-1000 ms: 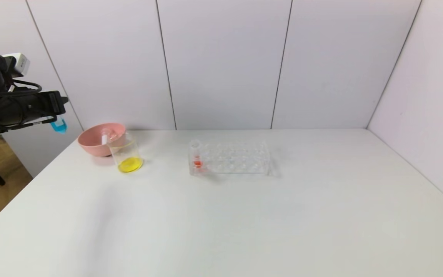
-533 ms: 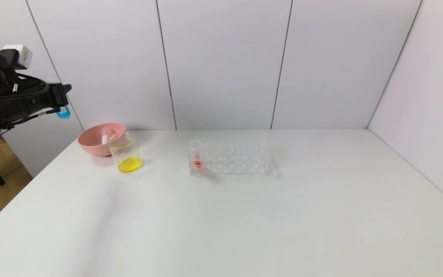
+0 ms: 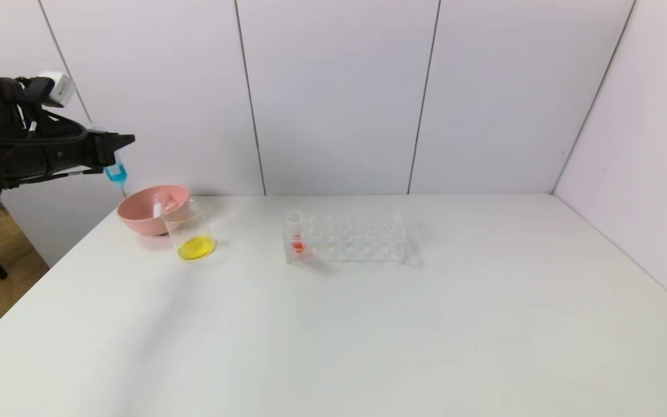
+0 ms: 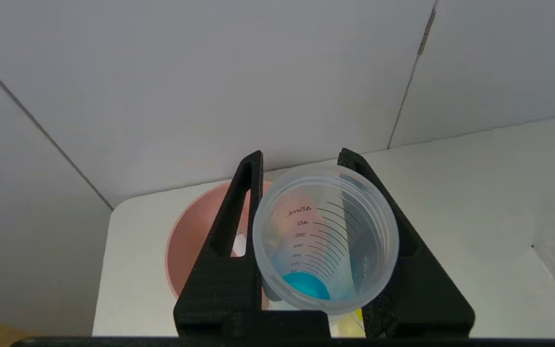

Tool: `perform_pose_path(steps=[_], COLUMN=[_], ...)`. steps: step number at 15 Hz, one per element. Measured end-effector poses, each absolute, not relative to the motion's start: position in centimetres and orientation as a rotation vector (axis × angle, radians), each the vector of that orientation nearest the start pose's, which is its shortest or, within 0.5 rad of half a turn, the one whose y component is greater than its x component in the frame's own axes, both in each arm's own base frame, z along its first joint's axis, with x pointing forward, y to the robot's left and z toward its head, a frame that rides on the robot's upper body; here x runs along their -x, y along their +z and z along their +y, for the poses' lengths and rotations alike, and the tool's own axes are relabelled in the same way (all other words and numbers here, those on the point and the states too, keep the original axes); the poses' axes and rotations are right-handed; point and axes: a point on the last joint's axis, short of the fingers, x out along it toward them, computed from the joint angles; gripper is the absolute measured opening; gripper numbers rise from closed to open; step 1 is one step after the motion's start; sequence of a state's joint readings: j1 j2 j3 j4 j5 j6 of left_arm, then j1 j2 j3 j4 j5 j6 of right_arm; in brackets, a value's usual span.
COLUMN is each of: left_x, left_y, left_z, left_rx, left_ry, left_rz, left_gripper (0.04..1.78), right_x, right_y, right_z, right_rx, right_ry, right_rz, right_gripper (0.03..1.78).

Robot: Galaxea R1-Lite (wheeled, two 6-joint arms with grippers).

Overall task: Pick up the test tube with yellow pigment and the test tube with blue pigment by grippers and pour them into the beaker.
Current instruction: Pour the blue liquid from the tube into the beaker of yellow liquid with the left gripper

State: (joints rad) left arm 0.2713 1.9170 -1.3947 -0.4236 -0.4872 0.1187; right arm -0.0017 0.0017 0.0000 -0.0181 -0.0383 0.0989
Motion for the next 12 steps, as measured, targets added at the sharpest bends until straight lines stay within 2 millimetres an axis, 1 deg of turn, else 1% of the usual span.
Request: perform_pose_path(steps=[4, 6, 9, 12], left_x=[-38.6, -38.7, -38.9, -38.9], left_y=[25.0, 25.3, 26.4, 27.9], left_z=[9.7, 9.7, 9.9, 10.2], left_rx=[-0.107, -0.137, -0.252, -0.426], left_ry=[-0.263, -0.334, -0.46, -0.549], left_rz=[0.085, 0.098, 0.134, 0.194], left_gripper=[0.55, 0.55, 0.55, 0.55], right_x=[2.3, 2.3, 2.3, 2.3], right_y=[7.7, 7.7, 7.7, 7.7], right_z=[-0.1, -0.1, -0.1, -0.1], right_rx=[-0.1, -0.099, -0.099, -0.099], right_ry=[-0.039, -0.039, -0.039, -0.039], right_rz=[-0.018, -0.018, -0.018, -0.018], right_gripper=[1.71, 1.71, 1.71, 1.71])
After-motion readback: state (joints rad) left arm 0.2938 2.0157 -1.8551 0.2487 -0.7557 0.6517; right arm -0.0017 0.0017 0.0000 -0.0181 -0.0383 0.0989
